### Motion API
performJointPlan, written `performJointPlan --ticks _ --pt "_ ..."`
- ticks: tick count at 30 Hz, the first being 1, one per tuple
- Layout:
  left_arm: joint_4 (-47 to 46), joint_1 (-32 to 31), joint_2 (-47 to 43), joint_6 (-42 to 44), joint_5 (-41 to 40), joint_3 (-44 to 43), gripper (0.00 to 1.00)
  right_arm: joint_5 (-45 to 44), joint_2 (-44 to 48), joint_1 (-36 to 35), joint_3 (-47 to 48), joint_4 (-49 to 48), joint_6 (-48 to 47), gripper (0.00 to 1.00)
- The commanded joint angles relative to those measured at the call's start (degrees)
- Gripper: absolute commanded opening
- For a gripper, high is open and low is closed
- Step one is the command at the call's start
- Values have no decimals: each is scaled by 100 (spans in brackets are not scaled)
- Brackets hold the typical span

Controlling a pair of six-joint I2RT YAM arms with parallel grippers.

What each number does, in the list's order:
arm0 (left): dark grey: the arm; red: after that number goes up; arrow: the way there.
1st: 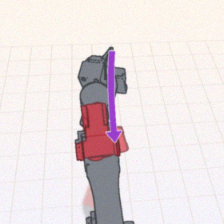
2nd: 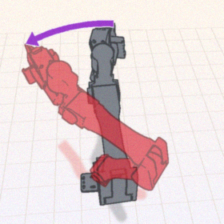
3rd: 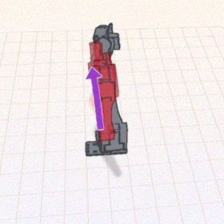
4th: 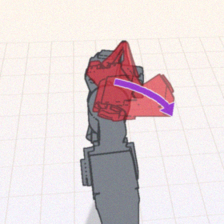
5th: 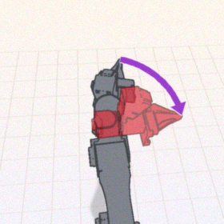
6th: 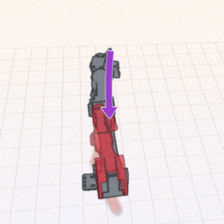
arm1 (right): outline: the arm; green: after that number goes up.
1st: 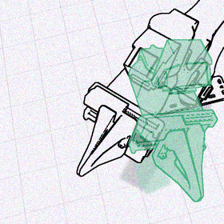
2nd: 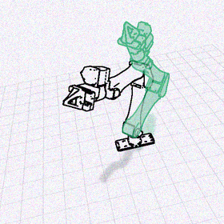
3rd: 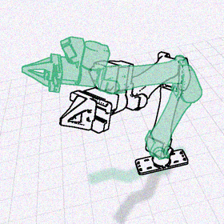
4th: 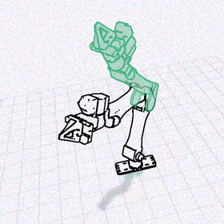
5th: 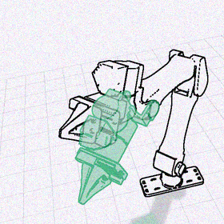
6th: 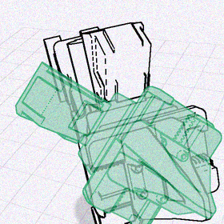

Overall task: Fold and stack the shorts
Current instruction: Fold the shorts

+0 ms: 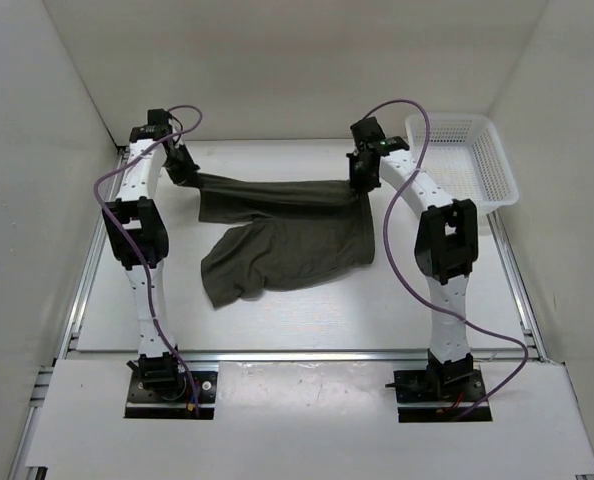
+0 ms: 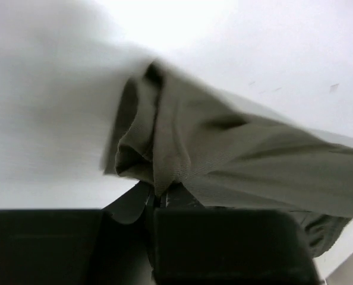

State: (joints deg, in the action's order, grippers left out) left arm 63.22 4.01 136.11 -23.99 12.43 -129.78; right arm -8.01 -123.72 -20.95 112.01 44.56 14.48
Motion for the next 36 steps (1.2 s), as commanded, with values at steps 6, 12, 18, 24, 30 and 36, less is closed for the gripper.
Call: performJointPlan --ticks 6,12,18,24,30,36 --pt "-302 126 -840 105 -391 -418 10 571 -293 547 1271 168 -174 0" --pt "-459 -75 -1622 53 -662 84 10 1837 -389 952 1698 360 -147 0" --pt "-187 -76 -2210 52 -662 -215 10 1838 425 952 1422 546 -297 0" --pt "-82 38 -3494 -1 -496 -162 10 1900 2647 952 446 405 -358 0" --pt "-29 354 -4759 -335 -144 -162 10 2032 3984 777 392 914 -411 0" --pt "76 627 -6120 -624 -30 -215 10 2145 5259 671 593 1538 -516 0"
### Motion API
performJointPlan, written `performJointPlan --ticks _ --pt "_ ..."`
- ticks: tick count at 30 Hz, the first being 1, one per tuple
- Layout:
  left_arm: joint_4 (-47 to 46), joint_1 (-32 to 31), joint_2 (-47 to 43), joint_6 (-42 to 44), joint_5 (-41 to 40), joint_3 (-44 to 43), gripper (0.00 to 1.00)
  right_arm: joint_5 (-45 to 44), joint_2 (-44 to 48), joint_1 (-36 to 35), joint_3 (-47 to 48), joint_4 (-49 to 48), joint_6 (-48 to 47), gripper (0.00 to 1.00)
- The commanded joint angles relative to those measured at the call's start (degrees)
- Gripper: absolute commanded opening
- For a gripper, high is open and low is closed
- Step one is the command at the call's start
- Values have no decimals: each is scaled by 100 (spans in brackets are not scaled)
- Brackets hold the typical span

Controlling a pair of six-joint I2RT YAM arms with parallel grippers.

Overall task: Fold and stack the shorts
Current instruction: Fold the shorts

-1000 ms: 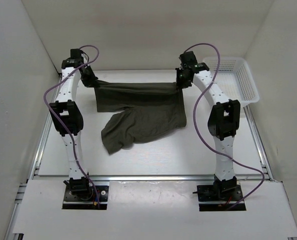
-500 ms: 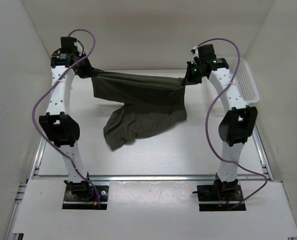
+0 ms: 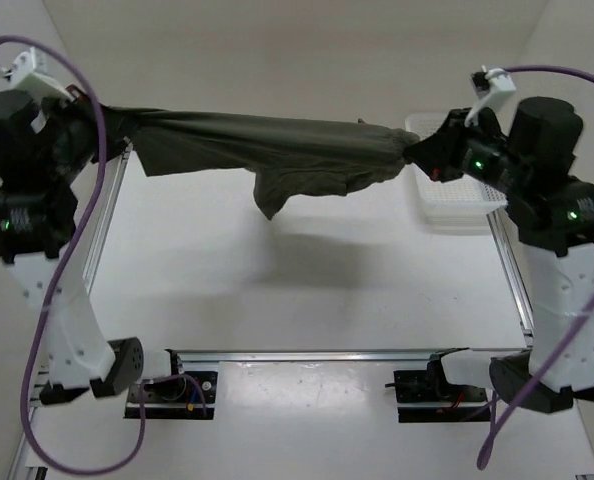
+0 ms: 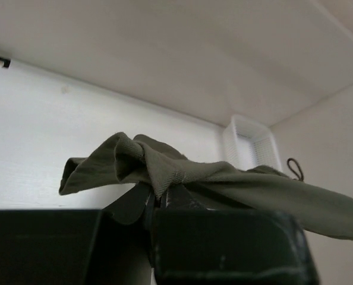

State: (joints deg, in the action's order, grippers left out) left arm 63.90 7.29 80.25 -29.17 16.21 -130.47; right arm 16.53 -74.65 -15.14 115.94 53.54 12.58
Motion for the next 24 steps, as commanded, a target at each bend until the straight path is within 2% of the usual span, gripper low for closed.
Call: performJointPlan --ticks 1,7,10,12,15,17,19,20,22,24 --pt "9 299 -684 -168 -408 -145 10 -309 485 90 279 719 -326 0" --pt "342 352 -1230 -282 -776 -1082 10 -432 856 90 1053 1387 -326 0" --pt "527 352 -1231 -282 -908 -1567 10 -686 988 90 1115 1440 -326 0" --pt "458 352 -1292 -282 -962 -1569 10 -870 988 90 1115 1440 -273 0" --pt "308 352 -1292 -230 -945 -1175 10 -994 935 90 1037 1493 -273 0" --pt "-8 352 -1240 -177 -700 -333 10 -1047 882 90 537 1423 -221 0" --pt "-603 352 -1179 -124 -514 492 10 -1047 882 90 -33 1039 -168 0" --pt "-781 352 -1108 -55 -383 1262 10 -1099 830 90 -663 870 -107 0" --pt "-1028 352 -828 -54 -311 1830 10 -1100 742 90 -1290 249 -106 0" --pt "-1203 177 -143 60 -398 2210 10 -1179 374 90 -1922 -44 -36 0"
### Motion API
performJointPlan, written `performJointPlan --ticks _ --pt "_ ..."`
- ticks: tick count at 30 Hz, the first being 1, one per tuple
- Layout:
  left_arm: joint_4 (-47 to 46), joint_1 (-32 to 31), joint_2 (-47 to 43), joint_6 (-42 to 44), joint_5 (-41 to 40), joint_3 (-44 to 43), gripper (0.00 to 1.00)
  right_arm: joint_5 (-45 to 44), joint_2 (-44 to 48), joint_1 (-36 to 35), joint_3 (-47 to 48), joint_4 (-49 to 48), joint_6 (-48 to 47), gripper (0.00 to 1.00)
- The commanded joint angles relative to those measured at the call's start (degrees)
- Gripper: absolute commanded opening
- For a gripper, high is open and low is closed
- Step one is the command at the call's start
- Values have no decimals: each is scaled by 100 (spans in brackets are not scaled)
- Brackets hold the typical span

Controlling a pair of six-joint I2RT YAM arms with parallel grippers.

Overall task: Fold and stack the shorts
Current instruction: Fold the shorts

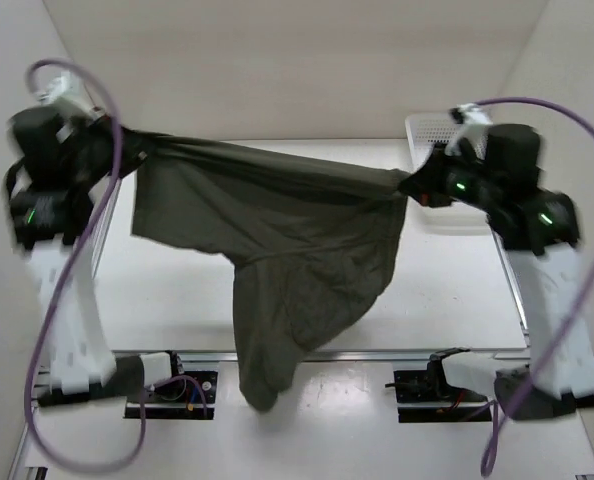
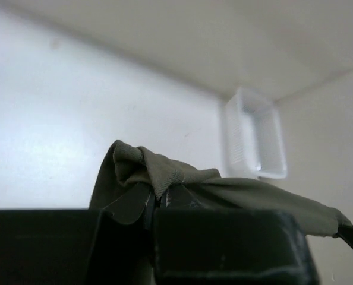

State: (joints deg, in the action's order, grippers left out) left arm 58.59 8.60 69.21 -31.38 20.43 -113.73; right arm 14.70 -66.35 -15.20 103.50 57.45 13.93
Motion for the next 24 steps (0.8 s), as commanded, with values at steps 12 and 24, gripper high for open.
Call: performJointPlan --ticks 12,24 --pt "-787 -367 4441 387 -777 -728 10 -1382 -4709 96 1035 -1439 -233 0" --pt "-726 -658 4505 501 -900 -721 10 -1329 -5741 96 1718 -1192 -180 0"
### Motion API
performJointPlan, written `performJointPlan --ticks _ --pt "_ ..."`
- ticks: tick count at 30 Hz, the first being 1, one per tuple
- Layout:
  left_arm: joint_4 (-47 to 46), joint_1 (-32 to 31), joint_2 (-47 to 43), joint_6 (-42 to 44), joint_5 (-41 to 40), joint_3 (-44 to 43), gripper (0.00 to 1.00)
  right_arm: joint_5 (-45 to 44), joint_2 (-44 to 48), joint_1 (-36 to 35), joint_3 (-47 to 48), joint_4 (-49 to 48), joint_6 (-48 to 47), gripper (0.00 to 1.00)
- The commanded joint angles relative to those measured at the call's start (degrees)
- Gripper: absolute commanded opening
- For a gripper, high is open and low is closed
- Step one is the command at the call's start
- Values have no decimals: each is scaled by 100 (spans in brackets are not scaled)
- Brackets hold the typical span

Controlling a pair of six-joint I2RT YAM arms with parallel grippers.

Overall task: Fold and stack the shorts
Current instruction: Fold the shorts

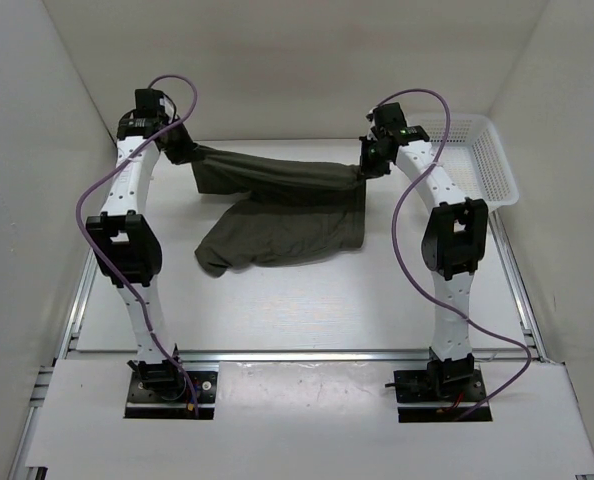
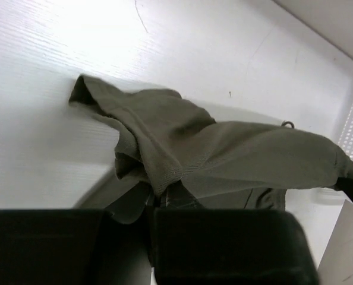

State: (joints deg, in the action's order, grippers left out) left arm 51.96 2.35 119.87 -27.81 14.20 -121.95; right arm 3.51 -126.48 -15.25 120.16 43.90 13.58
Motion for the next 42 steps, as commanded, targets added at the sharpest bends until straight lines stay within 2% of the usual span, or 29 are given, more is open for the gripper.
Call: performJointPlan --ticks 1,4,6,9,14,15,20,21,22,27,28,29,30,32,35,37,38,39,42 --pt "-64 -33 -631 145 -329 162 10 -210 273 101 52 163 -146 0" --pt "42 -147 -1096 197 -470 566 10 -210 571 101 -308 163 -146 0" --pt "42 -199 -1395 197 -628 1128 10 -210 886 101 -580 163 -146 0" --pt "95 -200 -2054 136 -1015 2050 10 -350 1536 101 -1422 -30 -146 0" --pt "95 -252 -3108 -118 -1130 3465 10 -474 2722 101 -2978 -381 82 0" --pt "95 -253 -3232 -267 -1130 3946 10 -543 2873 31 -3494 -434 83 0" --pt "95 -314 -3682 -689 -1384 5276 10 -1001 3349 -339 -4684 -619 293 0" --pt "42 -314 -3682 -812 -1437 5591 10 -940 3349 -391 -4790 -672 294 4" --pt "42 -314 -3569 -813 -1437 5690 15 -861 3349 -452 -4878 -724 294 16" --pt "-99 -376 -2734 -866 -1525 5621 23 -808 3225 -558 -5020 -725 513 28" --pt "-99 -376 -2593 -788 -1525 5543 23 -808 3356 -558 -5020 -664 514 51" --pt "-99 -376 -2592 -787 -1595 5542 33 -869 3427 -558 -5020 -663 514 68" --pt "-38 -376 -2592 -787 -1595 5542 44 -922 3506 -558 -5020 -585 514 81" --pt "-37 -376 -2592 -787 -1595 5542 53 -922 3717 -489 -5020 -505 514 92" --pt "15 -323 -2732 -848 -1490 5664 68 -686 3894 -252 -5194 -505 575 93" --pt "15 -323 -2899 -919 -1490 5734 85 -282 4025 -102 -5335 -644 724 93" --pt "15 -323 -2960 -919 -1429 5735 90 -72 4025 38 -5414 -750 777 93" --pt "-63 -323 -2961 -919 -1341 5735 94 157 4025 109 -5581 -847 777 94" --pt "-143 -323 -2655 -813 -1139 5735 94 896 3807 233 -5723 -1269 1058 96"
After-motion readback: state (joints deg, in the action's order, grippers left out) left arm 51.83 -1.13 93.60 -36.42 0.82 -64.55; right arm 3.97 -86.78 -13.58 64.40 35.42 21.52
